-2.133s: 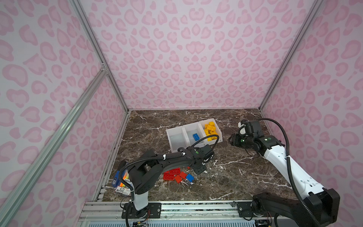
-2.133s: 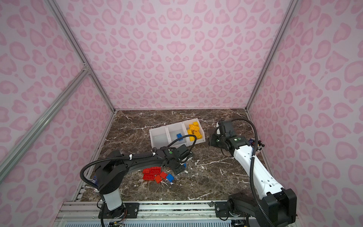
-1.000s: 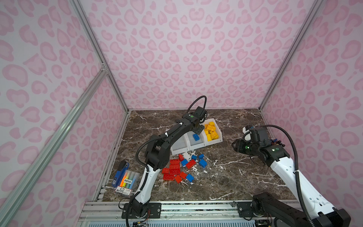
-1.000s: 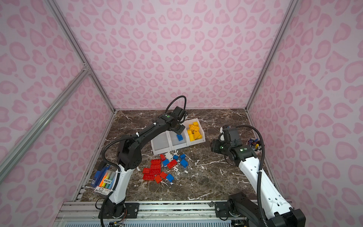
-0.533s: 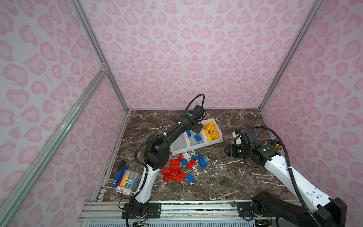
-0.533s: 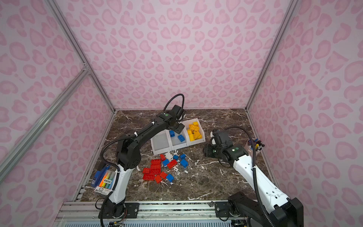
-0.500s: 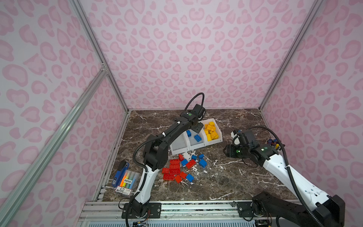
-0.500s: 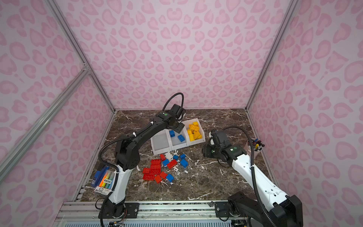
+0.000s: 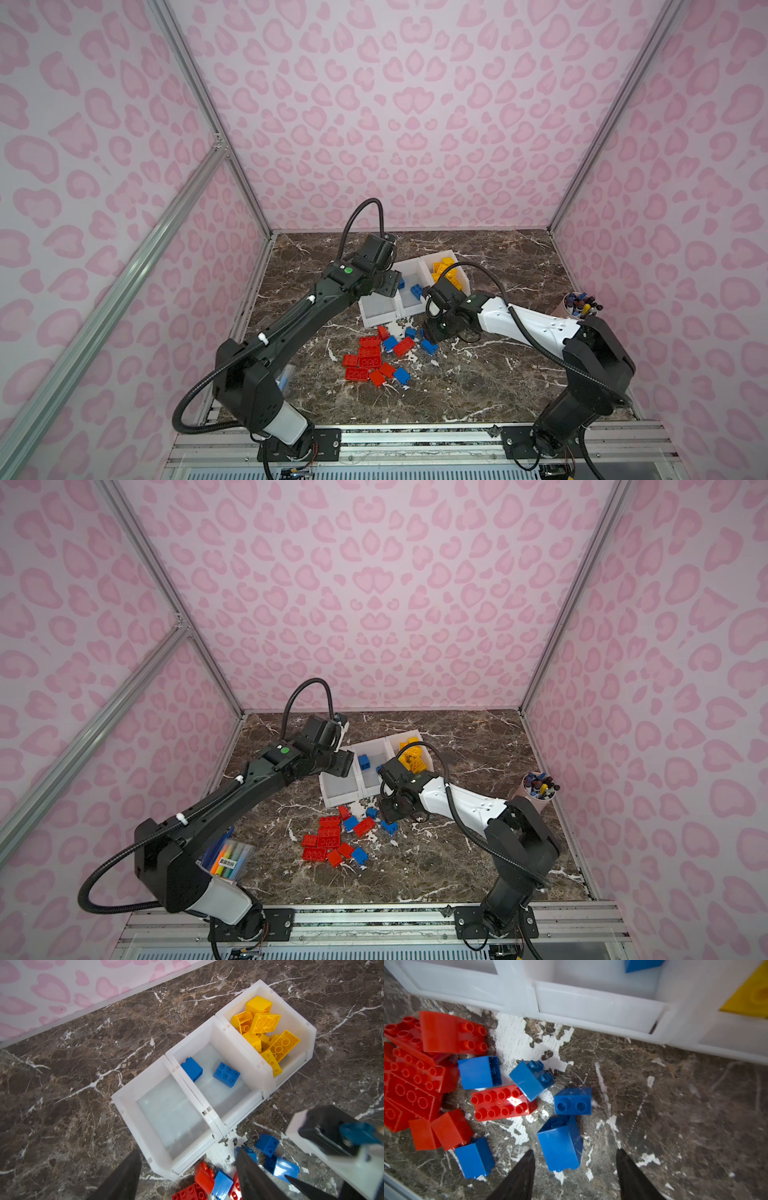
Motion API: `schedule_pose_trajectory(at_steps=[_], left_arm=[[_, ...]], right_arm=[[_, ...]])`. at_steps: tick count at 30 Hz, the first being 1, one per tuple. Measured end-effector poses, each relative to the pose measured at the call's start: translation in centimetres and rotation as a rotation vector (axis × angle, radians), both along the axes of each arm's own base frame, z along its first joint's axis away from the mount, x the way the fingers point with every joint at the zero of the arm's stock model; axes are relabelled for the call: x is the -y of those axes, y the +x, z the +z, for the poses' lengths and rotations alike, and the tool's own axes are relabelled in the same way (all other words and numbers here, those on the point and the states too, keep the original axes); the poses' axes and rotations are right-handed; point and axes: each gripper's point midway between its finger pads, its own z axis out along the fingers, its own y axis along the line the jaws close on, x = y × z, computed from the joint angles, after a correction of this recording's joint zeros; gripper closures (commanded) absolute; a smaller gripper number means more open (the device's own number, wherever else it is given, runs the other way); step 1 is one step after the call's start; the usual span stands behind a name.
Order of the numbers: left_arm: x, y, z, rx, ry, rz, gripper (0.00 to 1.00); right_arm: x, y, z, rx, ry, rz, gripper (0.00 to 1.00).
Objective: Sort the legos into containers by color
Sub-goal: Pick up the lego from the center of the table.
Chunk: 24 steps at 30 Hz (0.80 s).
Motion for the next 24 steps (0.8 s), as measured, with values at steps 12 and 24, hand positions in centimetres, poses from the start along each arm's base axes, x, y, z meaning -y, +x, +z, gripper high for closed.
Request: schedule_pose_trajectory(at_steps=[12, 24], left_arm=[[-4.0, -5.6, -3.3, -0.069, -0.077, 0.131, 0.26], [-4.6, -5.9, -2.9, -0.054, -0.095, 0.17, 0.26]], right_arm=[[-1.7, -1.2, -3.6, -0.05, -0.072, 0.134, 0.45], [-1.5, -1.7, -4.0, -0.059, -0.091, 0.144, 0.76]])
